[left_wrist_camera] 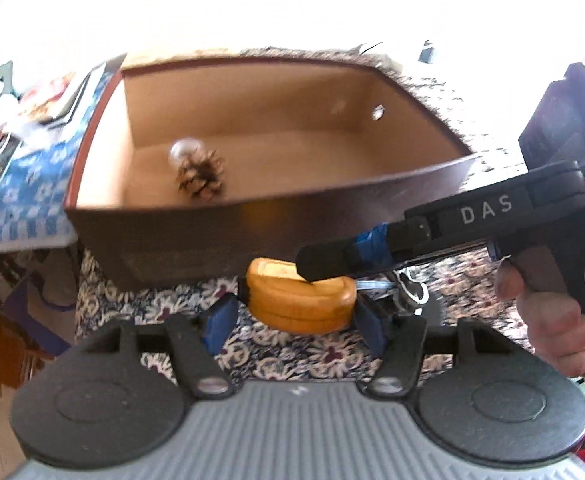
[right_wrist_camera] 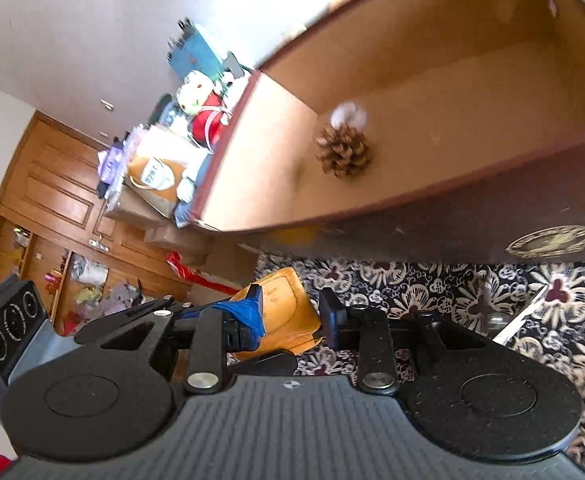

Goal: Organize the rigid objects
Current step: 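Lower the orange case into the box and open the right tool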

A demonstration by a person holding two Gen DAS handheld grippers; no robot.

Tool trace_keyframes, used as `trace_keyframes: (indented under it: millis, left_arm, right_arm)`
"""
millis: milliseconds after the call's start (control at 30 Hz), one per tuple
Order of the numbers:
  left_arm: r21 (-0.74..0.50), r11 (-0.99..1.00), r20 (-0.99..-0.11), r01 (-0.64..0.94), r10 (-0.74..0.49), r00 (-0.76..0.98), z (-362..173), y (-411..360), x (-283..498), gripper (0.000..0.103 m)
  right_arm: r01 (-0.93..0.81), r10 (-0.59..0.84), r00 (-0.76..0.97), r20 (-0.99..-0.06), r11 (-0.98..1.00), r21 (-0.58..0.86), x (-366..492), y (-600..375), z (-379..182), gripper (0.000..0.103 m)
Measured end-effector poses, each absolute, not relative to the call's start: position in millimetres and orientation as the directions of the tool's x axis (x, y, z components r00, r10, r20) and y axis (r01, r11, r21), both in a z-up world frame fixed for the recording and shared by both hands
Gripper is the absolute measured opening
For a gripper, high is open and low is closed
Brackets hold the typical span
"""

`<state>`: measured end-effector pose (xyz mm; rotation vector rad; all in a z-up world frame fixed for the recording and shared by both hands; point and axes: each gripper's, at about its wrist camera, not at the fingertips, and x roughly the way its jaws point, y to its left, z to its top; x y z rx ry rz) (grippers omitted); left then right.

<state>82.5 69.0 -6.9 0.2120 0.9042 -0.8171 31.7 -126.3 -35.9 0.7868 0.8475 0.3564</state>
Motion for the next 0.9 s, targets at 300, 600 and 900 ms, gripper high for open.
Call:
trace_keyframes:
  millis: [300, 600, 900]
  left_arm:
    - [-0.167, 0.576, -0.670, 0.800, -0.662, 0.337, 41.3, 45.8, 77.2, 0.064]
    - [-0.159, 0.535, -0.592, 0.830, -0.724, 0.354, 64.8, 20.5, 110.7, 0.064]
    - [-0.265, 0.638, -0.685, 0.723, -0.652, 0.325, 9.3, 29.4, 166.3, 0.064]
  right_arm:
    - [0.026, 0.476, 0.766, -0.431, 0.648, 0.761, 6.6, -158.5, 3.8, 0.014]
    - [0.002, 0.405, 0.816, -0.412, 0.712, 0.703, 45.2, -175.7, 21.9, 0.014]
    - [0.048, 0.497, 0.659, -0.565, 0.722, 0.691, 117.6, -161.7, -22.9, 0.014]
